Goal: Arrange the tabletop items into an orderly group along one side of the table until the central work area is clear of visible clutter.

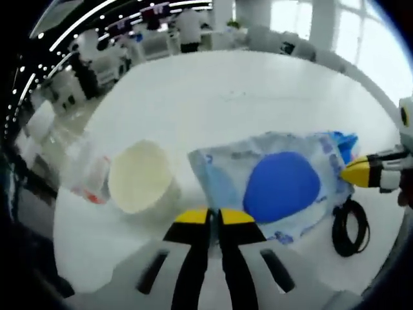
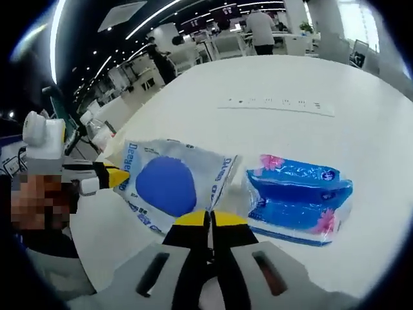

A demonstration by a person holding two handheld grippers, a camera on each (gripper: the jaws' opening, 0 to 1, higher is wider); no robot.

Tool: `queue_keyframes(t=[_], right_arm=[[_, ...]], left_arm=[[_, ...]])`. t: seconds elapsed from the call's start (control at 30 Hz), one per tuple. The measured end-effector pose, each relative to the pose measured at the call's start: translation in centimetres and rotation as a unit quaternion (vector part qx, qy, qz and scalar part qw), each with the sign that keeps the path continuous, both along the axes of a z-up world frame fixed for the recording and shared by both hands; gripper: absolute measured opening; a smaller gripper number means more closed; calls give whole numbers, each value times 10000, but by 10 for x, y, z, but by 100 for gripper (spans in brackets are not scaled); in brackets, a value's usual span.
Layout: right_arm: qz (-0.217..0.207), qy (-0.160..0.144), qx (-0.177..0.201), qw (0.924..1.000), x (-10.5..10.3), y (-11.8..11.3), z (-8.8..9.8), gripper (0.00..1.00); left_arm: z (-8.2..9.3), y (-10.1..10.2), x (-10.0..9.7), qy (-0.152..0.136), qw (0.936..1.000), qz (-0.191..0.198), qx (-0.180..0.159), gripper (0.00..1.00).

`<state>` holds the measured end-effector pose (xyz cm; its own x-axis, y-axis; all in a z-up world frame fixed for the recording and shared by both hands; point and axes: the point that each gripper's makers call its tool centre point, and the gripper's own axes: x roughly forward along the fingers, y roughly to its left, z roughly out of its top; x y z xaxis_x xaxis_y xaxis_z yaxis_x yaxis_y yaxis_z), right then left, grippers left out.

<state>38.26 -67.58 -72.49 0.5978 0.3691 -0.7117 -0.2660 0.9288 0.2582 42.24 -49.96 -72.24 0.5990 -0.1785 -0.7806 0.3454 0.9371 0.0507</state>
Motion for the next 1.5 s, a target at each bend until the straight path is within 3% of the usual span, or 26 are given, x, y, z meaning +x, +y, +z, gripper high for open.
queue_keyframes(t=[0.33,0.63,0.73,0.97,1.13,1.33,1.5], right_arm=[[240,61,-200,9995,13,10,-11,2],[231,168,-341,9990,18,7,-22,2],[423,111,-629,9971,19,6,-24,2],[389,140,-633,9971,22,5,-26,2],[386,120,-606,9973,21,3,-25,4],[487,21,-658,9966,18,8,-19,18],[495,43,-735,9961,14,7,-17,18]], left_arm=[[-8,4,19,-24,9997,59,233,3],[-19,2,18,121,9994,85,322,3],[-23,3,19,157,9993,94,328,4],[-28,1,19,203,9990,135,379,5],[-32,-1,20,243,9988,73,410,10],[-35,-3,12,450,9983,-71,353,22],[-34,-2,7,494,9978,-198,407,27]])
